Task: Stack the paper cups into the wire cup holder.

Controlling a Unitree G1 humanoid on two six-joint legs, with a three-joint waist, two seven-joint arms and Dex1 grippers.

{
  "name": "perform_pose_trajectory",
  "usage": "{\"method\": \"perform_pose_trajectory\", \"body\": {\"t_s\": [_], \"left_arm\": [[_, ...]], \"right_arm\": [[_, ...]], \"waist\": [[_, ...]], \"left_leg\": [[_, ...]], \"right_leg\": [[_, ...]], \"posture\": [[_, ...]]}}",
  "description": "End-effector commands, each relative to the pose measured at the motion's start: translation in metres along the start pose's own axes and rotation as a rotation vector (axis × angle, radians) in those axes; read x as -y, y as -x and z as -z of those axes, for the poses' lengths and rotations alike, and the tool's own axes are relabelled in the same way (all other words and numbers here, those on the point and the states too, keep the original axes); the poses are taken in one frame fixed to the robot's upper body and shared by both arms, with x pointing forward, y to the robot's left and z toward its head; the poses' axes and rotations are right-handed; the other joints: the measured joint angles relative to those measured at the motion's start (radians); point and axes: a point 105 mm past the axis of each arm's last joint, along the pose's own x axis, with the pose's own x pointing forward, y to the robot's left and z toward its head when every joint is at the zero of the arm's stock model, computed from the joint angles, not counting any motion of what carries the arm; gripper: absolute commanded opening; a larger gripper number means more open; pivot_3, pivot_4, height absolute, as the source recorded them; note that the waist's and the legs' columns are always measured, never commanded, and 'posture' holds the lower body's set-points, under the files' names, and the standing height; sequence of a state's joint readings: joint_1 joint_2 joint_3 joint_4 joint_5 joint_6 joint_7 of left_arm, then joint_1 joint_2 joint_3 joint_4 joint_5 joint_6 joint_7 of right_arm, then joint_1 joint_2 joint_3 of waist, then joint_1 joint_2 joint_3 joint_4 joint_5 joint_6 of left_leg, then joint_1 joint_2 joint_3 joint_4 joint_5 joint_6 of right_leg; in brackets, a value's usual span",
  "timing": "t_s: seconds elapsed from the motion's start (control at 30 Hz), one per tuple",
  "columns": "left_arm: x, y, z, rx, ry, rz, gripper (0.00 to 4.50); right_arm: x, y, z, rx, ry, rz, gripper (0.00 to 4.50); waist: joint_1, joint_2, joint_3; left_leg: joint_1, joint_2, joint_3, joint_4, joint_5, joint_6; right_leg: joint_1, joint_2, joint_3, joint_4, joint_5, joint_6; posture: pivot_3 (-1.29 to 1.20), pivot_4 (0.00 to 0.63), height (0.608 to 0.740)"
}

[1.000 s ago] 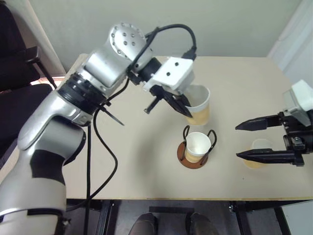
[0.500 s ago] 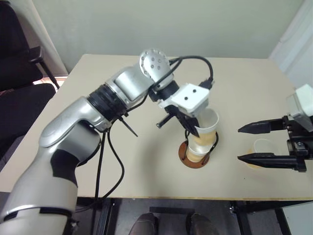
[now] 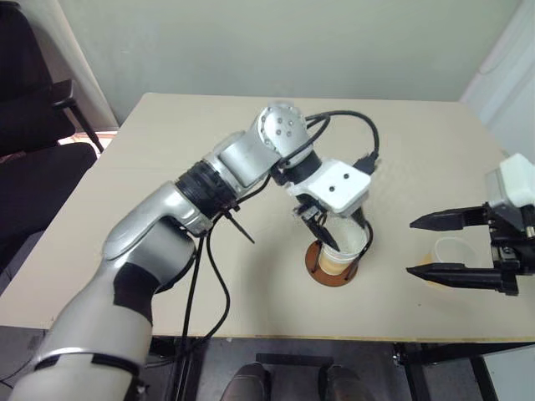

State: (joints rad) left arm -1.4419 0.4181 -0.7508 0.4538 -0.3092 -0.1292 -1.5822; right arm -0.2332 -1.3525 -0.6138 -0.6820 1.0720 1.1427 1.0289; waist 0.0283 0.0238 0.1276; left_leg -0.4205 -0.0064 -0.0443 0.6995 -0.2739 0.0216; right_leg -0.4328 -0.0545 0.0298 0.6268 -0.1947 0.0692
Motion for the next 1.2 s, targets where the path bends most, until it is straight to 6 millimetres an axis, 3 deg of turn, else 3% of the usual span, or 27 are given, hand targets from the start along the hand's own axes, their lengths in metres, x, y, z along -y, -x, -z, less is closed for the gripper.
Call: {"method": "perform_pose_trajectory", "body": {"t_s": [0.03,0.17,0.43,0.63,1.0,1.1,1.2], "left_arm": [[-0.011,0.028,-0.008,-0.011,-0.053,-0.080,3.63],[-0.014,0.052,-0.009,0.011,-0.002,-0.164,3.63],[0.022,0.089,-0.001,0.081,0.165,-0.272,3.63],[0.028,0.106,0.000,0.070,0.238,-0.382,3.63],[0.038,0.105,0.001,0.064,0.294,-0.395,3.63],[0.046,0.109,0.004,0.059,0.324,-0.375,3.69],[0.048,0.114,0.009,0.041,0.345,-0.377,3.69]], "right_arm": [[0.009,0.001,0.002,-0.045,0.034,0.100,3.69],[0.015,-0.002,0.018,-0.158,0.059,0.169,3.69],[0.023,0.001,0.079,-0.368,-0.022,0.212,3.69],[0.039,0.010,0.117,-0.482,-0.026,0.267,3.69],[0.036,-0.014,0.133,-0.497,0.025,0.173,3.69],[0.038,-0.024,0.132,-0.484,0.067,0.155,3.07],[0.040,-0.027,0.132,-0.487,0.086,0.141,2.04]], "waist": [[0.000,0.000,0.000],[-0.001,0.000,0.000],[-0.001,0.001,-0.001],[0.004,0.001,-0.001],[-0.003,0.001,-0.001],[-0.005,0.001,-0.001],[-0.005,0.001,-0.001]], "left_leg": [[0.000,0.000,0.000,0.000,0.000,0.000],[0.001,0.000,0.000,0.000,0.000,0.000],[0.000,0.000,0.000,-0.001,-0.002,0.001],[0.001,0.000,0.000,0.001,-0.002,0.001],[0.004,0.000,0.000,0.001,-0.002,0.001],[0.004,0.000,0.000,0.001,-0.002,0.001],[0.004,0.000,0.000,0.000,-0.002,0.001]], "right_leg": [[0.000,0.000,0.000,0.000,0.000,0.000],[0.000,0.000,0.001,0.000,0.000,0.000],[-0.001,0.000,0.001,-0.001,-0.001,0.001],[0.001,-0.001,0.001,-0.001,-0.001,0.001],[0.003,0.000,0.001,0.000,0.000,0.000],[0.003,0.000,0.001,-0.001,0.000,0.000],[0.003,0.000,0.001,-0.001,0.000,0.000]], "posture": [[0.00,0.150,0.740],[0.00,0.150,0.740],[0.00,0.150,0.740],[0.00,0.150,0.740],[0.00,0.150,0.740],[0.00,0.150,0.740],[0.00,0.150,0.740]]}}
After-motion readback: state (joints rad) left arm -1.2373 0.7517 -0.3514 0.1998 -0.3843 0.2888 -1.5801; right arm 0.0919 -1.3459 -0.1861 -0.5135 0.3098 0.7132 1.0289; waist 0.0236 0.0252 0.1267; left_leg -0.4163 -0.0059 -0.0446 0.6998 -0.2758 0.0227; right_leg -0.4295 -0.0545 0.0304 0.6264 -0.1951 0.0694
